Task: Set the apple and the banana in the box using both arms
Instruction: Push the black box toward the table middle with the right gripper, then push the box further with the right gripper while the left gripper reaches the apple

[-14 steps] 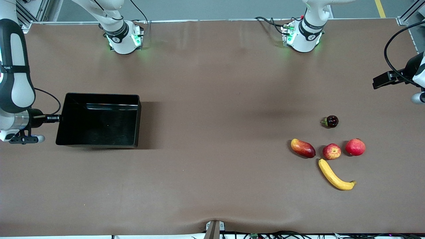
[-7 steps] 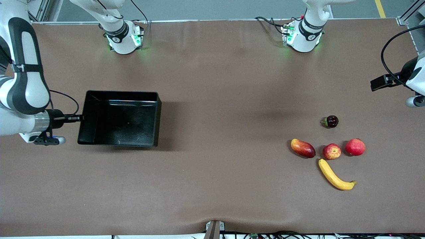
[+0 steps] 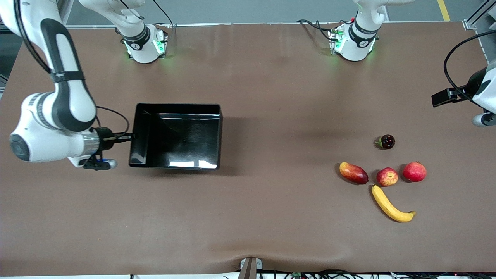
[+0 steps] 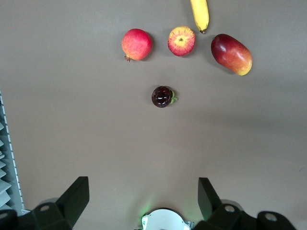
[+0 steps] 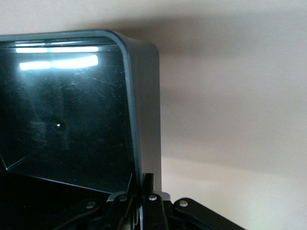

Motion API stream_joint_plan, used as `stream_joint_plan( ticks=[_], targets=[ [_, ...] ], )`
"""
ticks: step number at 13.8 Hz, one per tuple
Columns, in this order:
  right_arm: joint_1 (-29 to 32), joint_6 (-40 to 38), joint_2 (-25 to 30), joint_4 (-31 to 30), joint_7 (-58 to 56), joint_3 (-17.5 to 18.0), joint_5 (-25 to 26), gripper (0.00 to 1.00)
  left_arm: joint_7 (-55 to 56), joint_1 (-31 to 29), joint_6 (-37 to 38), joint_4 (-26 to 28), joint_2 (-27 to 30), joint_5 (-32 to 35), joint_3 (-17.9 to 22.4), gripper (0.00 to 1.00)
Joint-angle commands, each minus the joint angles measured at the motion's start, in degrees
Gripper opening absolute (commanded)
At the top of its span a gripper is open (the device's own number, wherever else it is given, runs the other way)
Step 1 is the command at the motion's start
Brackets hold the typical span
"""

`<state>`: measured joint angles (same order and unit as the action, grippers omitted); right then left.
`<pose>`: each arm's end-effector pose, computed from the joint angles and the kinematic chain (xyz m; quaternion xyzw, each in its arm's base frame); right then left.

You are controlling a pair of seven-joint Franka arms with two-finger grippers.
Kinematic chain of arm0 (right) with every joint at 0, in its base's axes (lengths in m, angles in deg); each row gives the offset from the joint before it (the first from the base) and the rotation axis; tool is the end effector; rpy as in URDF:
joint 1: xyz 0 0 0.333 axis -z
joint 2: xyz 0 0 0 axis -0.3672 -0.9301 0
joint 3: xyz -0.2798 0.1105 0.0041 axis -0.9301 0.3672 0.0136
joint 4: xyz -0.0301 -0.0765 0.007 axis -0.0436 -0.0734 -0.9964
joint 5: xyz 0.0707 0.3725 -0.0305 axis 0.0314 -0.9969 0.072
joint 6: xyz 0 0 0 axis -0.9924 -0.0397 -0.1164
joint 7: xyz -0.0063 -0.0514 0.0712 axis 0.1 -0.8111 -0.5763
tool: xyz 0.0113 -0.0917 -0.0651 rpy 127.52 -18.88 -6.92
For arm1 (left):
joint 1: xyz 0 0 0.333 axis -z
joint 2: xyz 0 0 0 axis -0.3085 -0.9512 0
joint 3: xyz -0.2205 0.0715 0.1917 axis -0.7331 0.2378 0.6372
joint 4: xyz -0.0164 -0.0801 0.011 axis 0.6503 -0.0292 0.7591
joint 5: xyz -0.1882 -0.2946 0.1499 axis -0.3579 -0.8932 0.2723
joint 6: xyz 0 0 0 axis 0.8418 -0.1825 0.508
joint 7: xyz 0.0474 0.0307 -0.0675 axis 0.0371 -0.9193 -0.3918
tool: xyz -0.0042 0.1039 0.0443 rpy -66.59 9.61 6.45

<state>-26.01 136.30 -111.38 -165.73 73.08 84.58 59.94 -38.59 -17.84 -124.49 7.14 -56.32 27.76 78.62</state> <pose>0.5834 0.0763 0.3254 -0.9635 0.0107 0.2111 0.1644 0.5493 0.0026 0.5786 -0.9916 -0.0571 0.0914 0.0715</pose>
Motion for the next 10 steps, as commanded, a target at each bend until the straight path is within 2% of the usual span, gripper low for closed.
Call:
stream_joint_plan(
  ticks=[1, 5, 7, 10],
  targets=[
    [-4.48, 1.84, 0.81, -0.37, 5.54, -0.38, -1.95, 0.0, 0.56, 0.31, 0.17, -0.47, 0.02, 1.07, -0.07, 1.0],
    [-11.78, 7.29, 0.37, -0.54, 11.79, -0.38, -2.12, 0.0, 0.82, 0.66, -0.09, -0.64, -1.38, 0.9, -0.16, 1.0],
    [-14.6, 9.49, -0.51, -0.63, 12.25, -0.38, -5.53, 0.0, 0.82, 0.75, -0.97, -0.91, -2.09, 0.72, -0.34, 1.0],
    [-19.43, 14.58, -2.61, -0.89, 13.03, -0.38, -6.34, 0.0, 0.91, 1.1, -0.97, -0.91, -2.96, 0.37, -1.04, 1.0]
  ],
)
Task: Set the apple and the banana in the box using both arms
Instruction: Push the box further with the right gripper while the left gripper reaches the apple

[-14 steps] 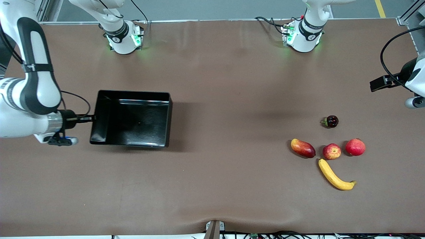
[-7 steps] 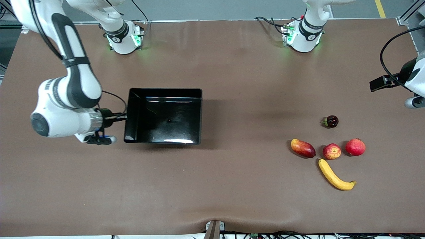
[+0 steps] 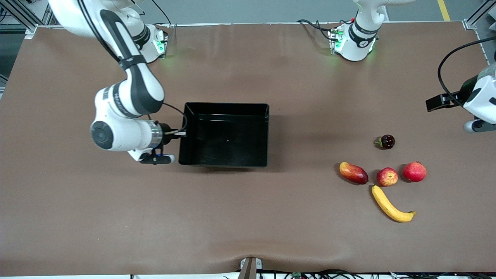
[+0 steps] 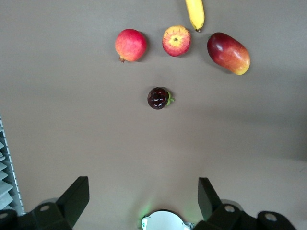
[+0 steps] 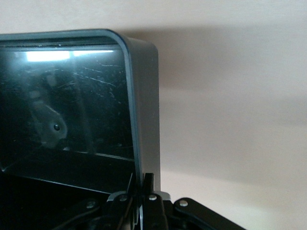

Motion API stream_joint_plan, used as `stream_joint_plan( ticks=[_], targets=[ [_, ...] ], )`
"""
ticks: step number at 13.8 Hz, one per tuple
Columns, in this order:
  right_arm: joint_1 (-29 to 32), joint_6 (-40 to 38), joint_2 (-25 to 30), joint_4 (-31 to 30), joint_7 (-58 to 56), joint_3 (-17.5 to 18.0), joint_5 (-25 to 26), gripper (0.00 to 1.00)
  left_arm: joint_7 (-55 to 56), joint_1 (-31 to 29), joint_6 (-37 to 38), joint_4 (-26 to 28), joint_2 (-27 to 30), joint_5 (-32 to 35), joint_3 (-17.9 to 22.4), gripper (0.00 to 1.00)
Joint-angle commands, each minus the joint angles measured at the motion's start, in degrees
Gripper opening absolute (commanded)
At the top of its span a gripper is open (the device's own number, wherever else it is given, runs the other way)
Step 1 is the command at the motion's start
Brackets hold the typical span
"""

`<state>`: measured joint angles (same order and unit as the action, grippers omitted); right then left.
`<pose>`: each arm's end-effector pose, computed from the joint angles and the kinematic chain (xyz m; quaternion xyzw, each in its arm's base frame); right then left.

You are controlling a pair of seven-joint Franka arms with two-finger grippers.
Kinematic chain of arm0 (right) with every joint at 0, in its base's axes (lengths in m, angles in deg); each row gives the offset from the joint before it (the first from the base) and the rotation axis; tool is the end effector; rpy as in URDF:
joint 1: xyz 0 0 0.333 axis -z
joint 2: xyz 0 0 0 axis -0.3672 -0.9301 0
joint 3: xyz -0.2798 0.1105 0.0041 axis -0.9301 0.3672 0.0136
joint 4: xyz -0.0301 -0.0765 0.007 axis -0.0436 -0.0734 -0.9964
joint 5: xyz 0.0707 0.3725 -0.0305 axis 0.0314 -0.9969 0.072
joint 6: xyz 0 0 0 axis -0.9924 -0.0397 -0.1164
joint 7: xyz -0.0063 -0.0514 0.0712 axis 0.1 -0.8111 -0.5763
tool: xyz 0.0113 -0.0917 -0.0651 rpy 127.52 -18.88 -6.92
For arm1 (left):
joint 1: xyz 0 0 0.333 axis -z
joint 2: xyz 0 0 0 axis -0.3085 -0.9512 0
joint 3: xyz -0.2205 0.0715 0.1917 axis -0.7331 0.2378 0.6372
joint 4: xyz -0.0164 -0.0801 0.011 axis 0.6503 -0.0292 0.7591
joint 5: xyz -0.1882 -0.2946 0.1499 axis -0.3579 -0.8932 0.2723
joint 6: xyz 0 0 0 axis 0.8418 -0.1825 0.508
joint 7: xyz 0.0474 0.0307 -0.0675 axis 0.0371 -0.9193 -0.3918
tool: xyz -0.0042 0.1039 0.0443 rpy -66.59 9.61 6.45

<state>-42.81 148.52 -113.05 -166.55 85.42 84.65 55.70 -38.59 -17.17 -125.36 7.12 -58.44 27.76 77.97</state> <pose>0.5608 0.2484 0.3124 -0.9734 0.0090 0.1720 0.1512 0.5599 -0.0101 0.5592 -0.9912 -0.0439 0.1012 0.0724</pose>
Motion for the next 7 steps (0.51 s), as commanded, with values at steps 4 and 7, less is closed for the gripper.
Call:
stream_joint_plan(
  ticks=[4, 7],
  targets=[
    [-7.91, 8.86, -4.2, 0.01, 6.13, -0.54, -2.28, 0.0, 5.81, 0.44, -1.68, -0.79, -2.61, -1.73, -0.91, 1.0],
    [-9.4, 10.98, -5.61, 0.01, 7.46, -0.54, -2.28, 0.0, 9.06, 0.44, -7.91, 0.7, -4.01, -2.53, -1.26, 1.0]
  ],
)
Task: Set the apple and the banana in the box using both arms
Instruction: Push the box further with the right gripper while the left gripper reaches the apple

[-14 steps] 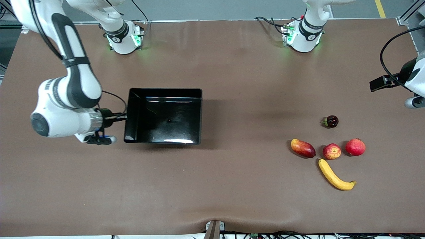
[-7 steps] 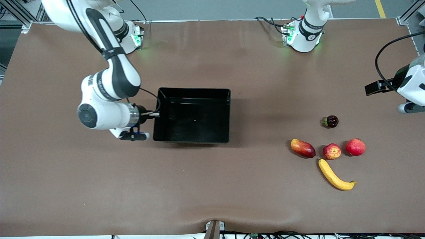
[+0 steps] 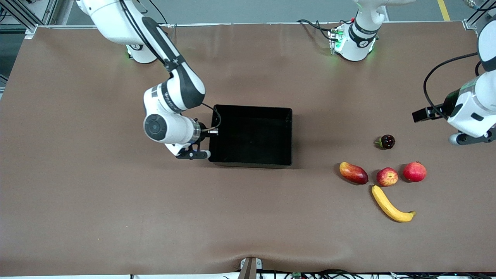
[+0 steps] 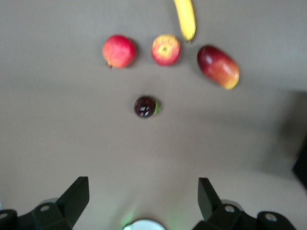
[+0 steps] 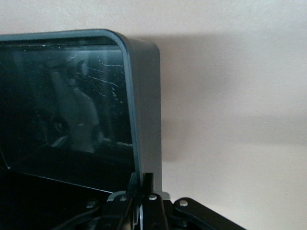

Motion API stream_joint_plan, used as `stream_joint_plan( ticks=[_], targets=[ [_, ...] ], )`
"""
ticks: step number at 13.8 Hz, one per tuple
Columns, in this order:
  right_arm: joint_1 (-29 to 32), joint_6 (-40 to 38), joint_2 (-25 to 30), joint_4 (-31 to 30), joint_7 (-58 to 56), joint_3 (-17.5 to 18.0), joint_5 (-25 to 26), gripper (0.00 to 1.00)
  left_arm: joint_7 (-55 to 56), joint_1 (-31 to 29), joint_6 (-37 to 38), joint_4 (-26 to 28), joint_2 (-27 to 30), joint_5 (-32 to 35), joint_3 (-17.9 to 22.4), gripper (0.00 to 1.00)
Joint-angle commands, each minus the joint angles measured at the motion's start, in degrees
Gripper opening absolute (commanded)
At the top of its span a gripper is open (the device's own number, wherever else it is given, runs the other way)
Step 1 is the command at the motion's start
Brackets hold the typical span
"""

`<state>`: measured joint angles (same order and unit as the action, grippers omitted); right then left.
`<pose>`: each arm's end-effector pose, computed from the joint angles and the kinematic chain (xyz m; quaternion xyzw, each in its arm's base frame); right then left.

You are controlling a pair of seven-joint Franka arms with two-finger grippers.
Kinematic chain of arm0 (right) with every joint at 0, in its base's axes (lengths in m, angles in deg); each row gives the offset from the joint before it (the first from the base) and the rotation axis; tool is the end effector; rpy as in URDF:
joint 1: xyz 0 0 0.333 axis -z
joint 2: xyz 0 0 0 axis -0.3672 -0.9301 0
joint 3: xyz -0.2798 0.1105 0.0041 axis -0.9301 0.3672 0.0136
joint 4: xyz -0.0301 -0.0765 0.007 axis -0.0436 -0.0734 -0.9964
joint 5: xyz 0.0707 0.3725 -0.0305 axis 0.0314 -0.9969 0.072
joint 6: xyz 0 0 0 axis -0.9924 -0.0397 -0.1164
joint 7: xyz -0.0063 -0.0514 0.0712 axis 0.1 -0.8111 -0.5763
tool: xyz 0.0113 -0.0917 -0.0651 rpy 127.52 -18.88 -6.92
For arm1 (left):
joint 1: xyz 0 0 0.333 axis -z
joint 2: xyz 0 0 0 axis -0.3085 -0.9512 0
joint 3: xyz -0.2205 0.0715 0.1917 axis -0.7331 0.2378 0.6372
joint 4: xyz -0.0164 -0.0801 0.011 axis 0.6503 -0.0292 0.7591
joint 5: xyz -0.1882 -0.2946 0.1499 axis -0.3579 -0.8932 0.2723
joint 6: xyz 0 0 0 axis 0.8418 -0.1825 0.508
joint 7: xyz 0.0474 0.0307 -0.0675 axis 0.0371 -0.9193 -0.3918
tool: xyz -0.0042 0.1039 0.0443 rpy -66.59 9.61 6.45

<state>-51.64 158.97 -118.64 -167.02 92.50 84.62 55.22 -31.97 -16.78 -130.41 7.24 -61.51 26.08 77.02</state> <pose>0.5343 0.3308 0.2581 -0.9797 0.0228 0.1518 0.1292 0.5818 -0.0279 0.5329 -0.9911 -0.0852 0.0828 0.0599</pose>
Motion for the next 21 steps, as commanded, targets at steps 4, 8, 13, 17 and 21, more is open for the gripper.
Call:
stream_joint_plan(
  ticks=[4, 8, 13, 17, 21],
  targets=[
    [-1.81, 3.35, -2.04, 0.74, 1.44, -0.42, -1.8, 0.0, 2.81, -0.49, -12.87, 3.21, -6.03, -0.5, -0.32, 1.0],
    [-1.1, 2.74, -1.78, 1.36, 3.37, -0.51, -1.71, 1.0, -0.61, -2.51, -24.9, 2.86, -14.99, -0.15, -0.23, 1.0],
    [1.44, -5.24, 0.5, 4.43, 3.46, -1.3, -1.62, 1.0, -4.92, -3.92, -33.11, 3.12, -23.7, -0.76, -0.23, 1.0],
    [5.04, -18.85, 1.04, 14.78, 3.2, -2.7, 1.35, 1.0, -5.98, -4.8, -33.81, 3.56, -27.13, -0.76, -0.32, 1.0],
    [9.52, -24.16, 1.12, 21.65, 2.76, -2.79, 4.51, 1.0, -6.42, -4.97, -36.44, 5.84, -28.11, -0.59, -0.23, 1.0]
  ],
)
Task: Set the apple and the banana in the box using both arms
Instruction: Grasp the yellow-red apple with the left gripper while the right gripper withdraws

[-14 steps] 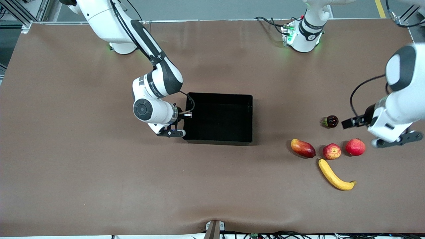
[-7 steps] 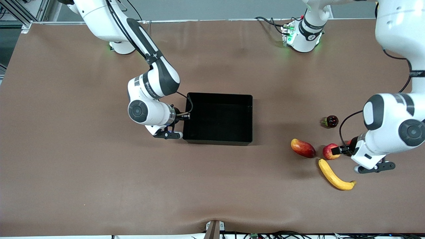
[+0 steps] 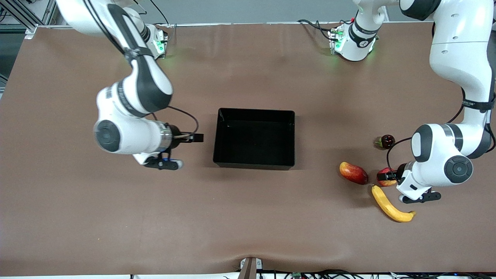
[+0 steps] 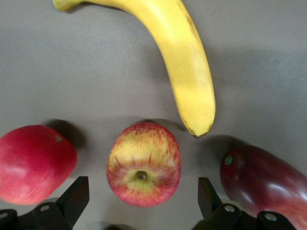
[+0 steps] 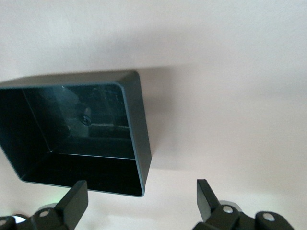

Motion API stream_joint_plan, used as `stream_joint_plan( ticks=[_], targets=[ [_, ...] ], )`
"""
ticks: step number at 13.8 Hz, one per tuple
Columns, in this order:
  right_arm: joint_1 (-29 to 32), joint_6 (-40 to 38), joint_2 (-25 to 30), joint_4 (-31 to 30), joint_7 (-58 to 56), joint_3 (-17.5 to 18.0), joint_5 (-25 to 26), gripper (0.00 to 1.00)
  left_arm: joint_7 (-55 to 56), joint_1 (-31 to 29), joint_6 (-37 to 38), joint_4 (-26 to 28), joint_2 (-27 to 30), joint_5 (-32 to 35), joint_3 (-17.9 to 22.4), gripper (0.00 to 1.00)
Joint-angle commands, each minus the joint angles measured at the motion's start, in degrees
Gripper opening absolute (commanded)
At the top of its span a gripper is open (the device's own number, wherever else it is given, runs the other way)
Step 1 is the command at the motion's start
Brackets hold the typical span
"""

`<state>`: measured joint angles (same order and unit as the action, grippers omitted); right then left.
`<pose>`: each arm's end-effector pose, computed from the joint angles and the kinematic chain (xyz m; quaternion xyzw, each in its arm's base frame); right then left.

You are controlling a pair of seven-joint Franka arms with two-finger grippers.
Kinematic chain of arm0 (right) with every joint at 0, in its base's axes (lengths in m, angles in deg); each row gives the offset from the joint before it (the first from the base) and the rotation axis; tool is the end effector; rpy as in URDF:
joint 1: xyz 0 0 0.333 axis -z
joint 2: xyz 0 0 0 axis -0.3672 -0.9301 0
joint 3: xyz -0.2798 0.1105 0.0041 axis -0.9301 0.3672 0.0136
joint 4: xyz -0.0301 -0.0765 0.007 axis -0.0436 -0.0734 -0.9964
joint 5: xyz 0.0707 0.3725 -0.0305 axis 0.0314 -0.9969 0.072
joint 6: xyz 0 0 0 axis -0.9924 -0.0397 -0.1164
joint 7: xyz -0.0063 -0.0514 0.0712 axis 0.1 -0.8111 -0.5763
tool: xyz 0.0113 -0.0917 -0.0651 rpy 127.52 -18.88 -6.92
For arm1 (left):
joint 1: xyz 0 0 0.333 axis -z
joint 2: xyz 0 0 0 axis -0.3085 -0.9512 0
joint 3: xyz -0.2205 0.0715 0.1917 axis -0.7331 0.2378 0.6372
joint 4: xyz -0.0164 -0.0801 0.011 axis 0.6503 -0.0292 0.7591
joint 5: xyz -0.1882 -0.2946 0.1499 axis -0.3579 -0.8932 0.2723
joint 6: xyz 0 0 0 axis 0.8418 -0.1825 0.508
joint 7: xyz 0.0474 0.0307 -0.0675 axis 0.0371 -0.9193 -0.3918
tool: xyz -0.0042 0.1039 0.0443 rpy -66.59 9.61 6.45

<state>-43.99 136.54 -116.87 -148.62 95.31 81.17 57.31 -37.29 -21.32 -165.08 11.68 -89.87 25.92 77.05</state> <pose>0.6053 0.2520 0.3927 -0.9758 0.0609 0.1608 0.1350 0.6678 0.0139 0.2235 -0.9954 -0.0561 0.0725 0.0296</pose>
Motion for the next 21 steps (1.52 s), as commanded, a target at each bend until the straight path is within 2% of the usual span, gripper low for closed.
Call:
stream_joint_plan(
  ticks=[1, 2, 4, 7, 9, 10, 11, 13, 14, 17, 19, 21],
  targets=[
    [2.75, -2.08, -0.65, 4.57, -0.57, 0.66, 4.96, 1.0, -1.1, -0.61, -2.13, 1.85, 0.17, -0.43, -0.26, 1.0],
    [3.89, -4.0, -0.74, 6.15, -0.49, 0.83, 6.55, 1.0, -1.1, -0.61, -2.57, 2.03, -0.1, -0.43, -0.26, 1.0],
    [4.69, -8.04, -0.74, 8.96, -0.23, 0.66, 7.01, 1.0, -1.1, -0.61, -3.19, 1.94, -0.97, -0.34, -0.18, 0.92],
    [9.08, -15.32, -0.65, 13.35, -0.32, -0.22, 6.92, 1.0, -1.8, -1.75, -3.98, 1.94, -1.5, -0.08, -0.18, 0.77],
    [10.84, -18.95, 0.13, 16.08, -0.31, -0.48, 7.53, 1.0, -2.24, -1.75, -3.98, 1.94, -1.42, -0.08, -0.18, 0.5],
    [10.94, -19.05, 1.44, 16.96, -0.31, -0.66, 9.97, 1.0, -3.46, -1.93, -3.98, 1.86, -1.24, 0.01, -0.18, 0.22],
    [10.94, -19.05, 2.41, 16.97, -0.4, -0.57, 12.17, 1.0, -5.82, -1.93, -3.63, 1.77, -0.89, -0.17, -0.26, 0.0],
    [11.55, -19.13, 5.39, 16.97, -0.58, -0.75, 12.81, 1.0, -6.2, -1.49, -1.97, 1.59, 1.73, -0.52, -0.44, 0.0],
    [13.03, -19.22, 6.89, 16.88, -0.67, -0.58, 12.46, 1.0, -5.68, -0.97, 1.17, 1.5, 3.83, -0.61, -1.31, 0.0],
    [13.92, -22.91, 10.41, 15.92, -0.58, -0.49, 14.47, 1.0, 0.62, -0.79, 7.43, 0.98, 9.99, -0.61, -6.92, 0.0],
    [14.1, -23.0, 13.22, 14.08, -2.76, -0.57, 15.88, 1.0, 10.62, 1.05, 12.17, -1.47, 10.89, -0.69, -10.01, 0.0],
    [15.24, -22.91, 16.12, 11.97, -4.88, -0.58, 17.46, 1.0, 26.24, 4.47, 13.51, -2.8, 10.89, -0.61, -13.95, 0.0]
  ],
)
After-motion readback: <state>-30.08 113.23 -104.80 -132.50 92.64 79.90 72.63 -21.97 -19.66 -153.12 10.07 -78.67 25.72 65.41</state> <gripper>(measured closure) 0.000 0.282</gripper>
